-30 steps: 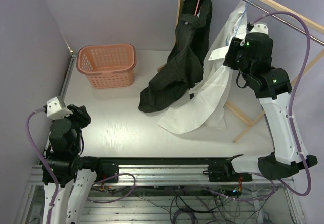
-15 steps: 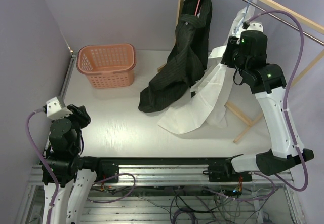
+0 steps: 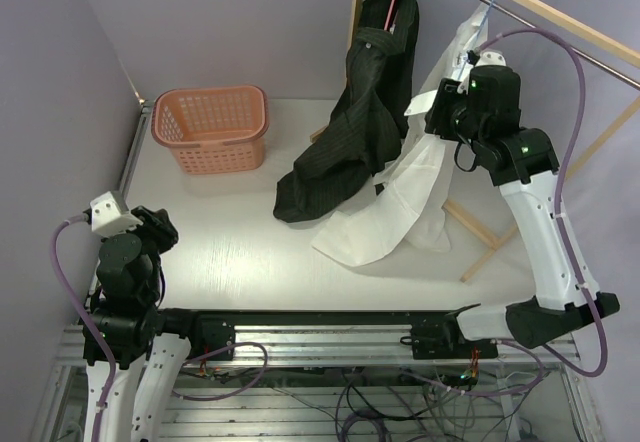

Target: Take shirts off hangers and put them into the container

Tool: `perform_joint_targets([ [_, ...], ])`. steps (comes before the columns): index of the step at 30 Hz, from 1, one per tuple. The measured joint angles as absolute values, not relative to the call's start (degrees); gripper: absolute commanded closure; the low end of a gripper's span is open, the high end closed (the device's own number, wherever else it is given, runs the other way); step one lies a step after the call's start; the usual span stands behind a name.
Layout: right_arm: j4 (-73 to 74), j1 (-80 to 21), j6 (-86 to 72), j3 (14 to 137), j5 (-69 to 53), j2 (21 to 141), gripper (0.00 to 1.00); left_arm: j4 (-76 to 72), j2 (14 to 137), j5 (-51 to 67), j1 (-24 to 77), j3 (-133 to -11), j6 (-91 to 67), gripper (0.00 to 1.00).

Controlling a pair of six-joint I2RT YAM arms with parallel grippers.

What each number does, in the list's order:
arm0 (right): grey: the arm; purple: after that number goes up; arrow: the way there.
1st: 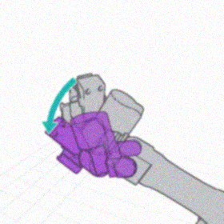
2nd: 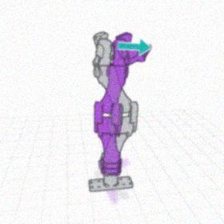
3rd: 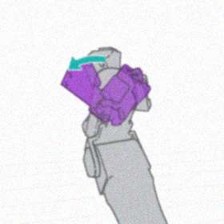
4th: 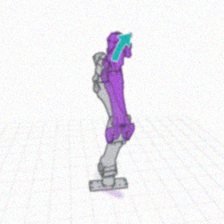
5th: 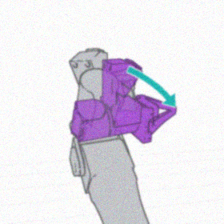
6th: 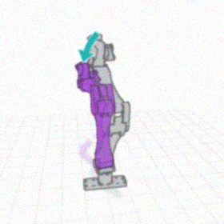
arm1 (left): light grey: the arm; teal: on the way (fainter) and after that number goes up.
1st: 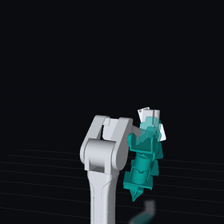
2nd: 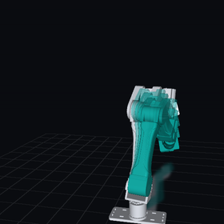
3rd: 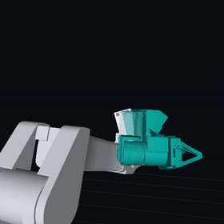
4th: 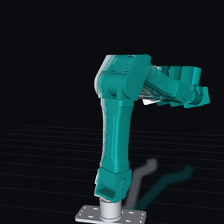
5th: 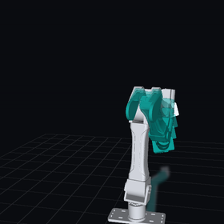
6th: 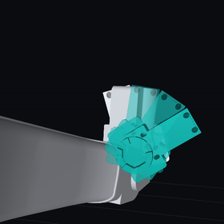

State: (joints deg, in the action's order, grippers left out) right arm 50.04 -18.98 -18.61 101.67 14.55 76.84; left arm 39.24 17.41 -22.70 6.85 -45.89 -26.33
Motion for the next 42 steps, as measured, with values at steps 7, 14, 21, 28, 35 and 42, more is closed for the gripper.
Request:
perform_joint_targets([
  [7,50.8,-19.0,-19.3,101.5,16.4,76.5,0.72,39.3,17.4,-22.9,6.9,-45.9,-26.4,0.52],
  [14,53.3,-19.0,-18.3,103.5,21.3,72.5,1.0,39.3,17.4,-22.8,6.9,-45.9,-26.5,0.93],
  [21,54.7,-19.0,-16.0,103.7,24.1,70.1,1.0,38.5,17.7,-21.2,6.9,-46.7,-26.1,0.82],
  [28,53.0,-19.0,-12.3,103.9,24.6,69.2,1.0,37.2,22.2,-19.2,6.9,-54.8,-24.3,0.72],
  [35,53.1,-19.1,-9.1,114.2,26.6,71.6,1.0,41.1,39.6,-11.9,6.9,-73.7,-22.4,0.73],
  [42,53.6,-19.1,-8.8,121.4,26.5,74.2,1.0,43.4,41.0,-3.9,6.9,-74.2,-17.0,0.7],
])
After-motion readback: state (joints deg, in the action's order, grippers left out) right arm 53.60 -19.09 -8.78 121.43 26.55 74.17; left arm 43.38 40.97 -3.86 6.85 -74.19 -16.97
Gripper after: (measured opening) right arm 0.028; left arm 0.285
